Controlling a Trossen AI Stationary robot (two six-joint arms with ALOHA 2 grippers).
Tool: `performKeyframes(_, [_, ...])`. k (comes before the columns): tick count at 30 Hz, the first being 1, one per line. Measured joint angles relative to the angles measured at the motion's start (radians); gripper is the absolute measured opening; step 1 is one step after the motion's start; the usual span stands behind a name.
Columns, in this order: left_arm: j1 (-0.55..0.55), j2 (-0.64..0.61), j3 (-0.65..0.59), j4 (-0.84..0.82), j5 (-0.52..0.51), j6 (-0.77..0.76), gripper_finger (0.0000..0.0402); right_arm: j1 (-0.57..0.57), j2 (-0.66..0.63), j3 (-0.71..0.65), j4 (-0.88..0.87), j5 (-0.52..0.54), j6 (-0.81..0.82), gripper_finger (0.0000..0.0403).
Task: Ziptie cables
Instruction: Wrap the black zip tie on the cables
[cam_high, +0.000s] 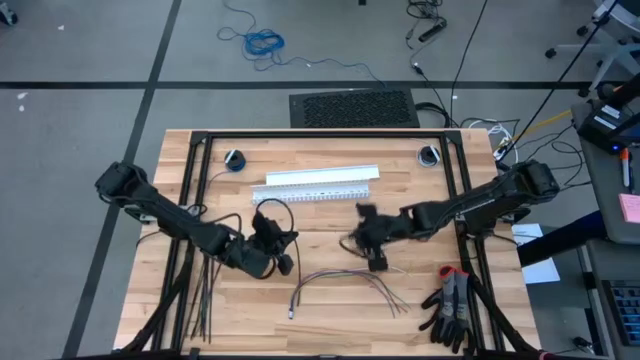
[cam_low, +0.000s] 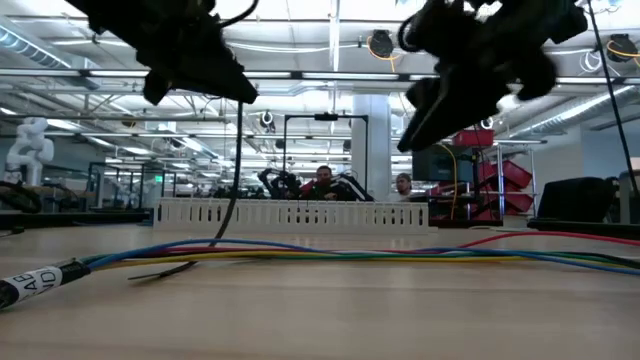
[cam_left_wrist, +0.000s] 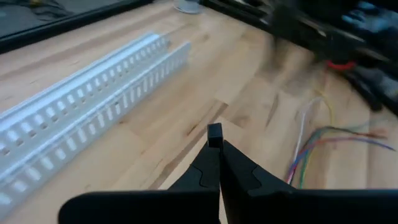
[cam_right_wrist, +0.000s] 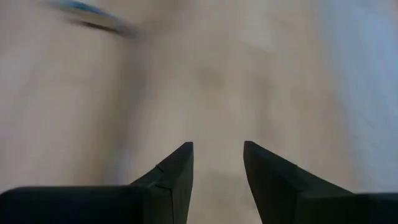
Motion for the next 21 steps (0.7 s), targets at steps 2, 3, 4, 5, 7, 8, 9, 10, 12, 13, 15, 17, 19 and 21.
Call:
performKeyframes(2, [-0.013, 0.026, 0.001, 0.025, -0.040, -0.060, 0.0000, 0.038, 0.027, 0.001, 0.074, -0.043, -0.053, 0.0134])
performKeyframes(3, [-0.020, 0.041, 0.001, 0.026, -0.047, -0.093, 0.0000, 0.054, 0.041, 0.001, 0.094, -0.038, -0.075, 0.0134])
performKeyframes(4, [-0.026, 0.060, 0.001, 0.025, -0.048, -0.128, 0.0000, 0.067, 0.053, 0.001, 0.103, -0.033, -0.097, 0.0134])
performKeyframes(5, [-0.032, 0.083, 0.001, 0.026, -0.048, -0.167, 0.0000, 0.077, 0.063, 0.001, 0.105, -0.033, -0.113, 0.0134])
performKeyframes(7, [-0.045, 0.124, 0.001, 0.039, -0.048, -0.242, 0.0000, 0.088, 0.080, 0.001, 0.116, -0.027, -0.130, 0.0134])
performKeyframes(8, [-0.053, 0.137, 0.000, 0.040, -0.048, -0.271, 0.0000, 0.090, 0.087, 0.001, 0.125, -0.013, -0.131, 0.0134])
performKeyframes(9, [-0.059, 0.147, 0.000, 0.039, -0.048, -0.299, 0.0000, 0.093, 0.095, 0.001, 0.130, 0.000, -0.132, 0.0134])
performKeyframes(10, [-0.064, 0.156, 0.000, 0.045, -0.049, -0.327, 0.0000, 0.093, 0.103, 0.001, 0.134, 0.006, -0.138, 0.0134])
performKeyframes(12, [-0.071, 0.163, 0.000, 0.050, -0.050, -0.370, 0.0000, 0.092, 0.119, 0.001, 0.135, 0.005, -0.161, 0.0134])
performKeyframes(13, [-0.075, 0.164, 0.000, 0.055, -0.056, -0.379, 0.0000, 0.092, 0.128, 0.001, 0.140, -0.006, -0.175, 0.0134])
performKeyframes(15, [-0.086, 0.163, 0.000, 0.083, -0.086, -0.393, 0.0000, 0.093, 0.149, 0.001, 0.159, -0.051, -0.198, 0.0134])
performKeyframes(17, [-0.090, 0.162, 0.001, 0.078, -0.122, -0.403, 0.0000, 0.093, 0.176, 0.001, 0.186, -0.092, -0.223, 0.0134])
performKeyframes(19, [-0.089, 0.163, 0.001, 0.066, -0.146, -0.417, 0.0000, 0.093, 0.203, 0.001, 0.233, -0.128, -0.255, 0.0134])
performKeyframes(21, [-0.085, 0.164, 0.000, 0.067, -0.164, -0.431, 0.0000, 0.093, 0.230, 0.001, 0.284, -0.150, -0.280, 0.0134])
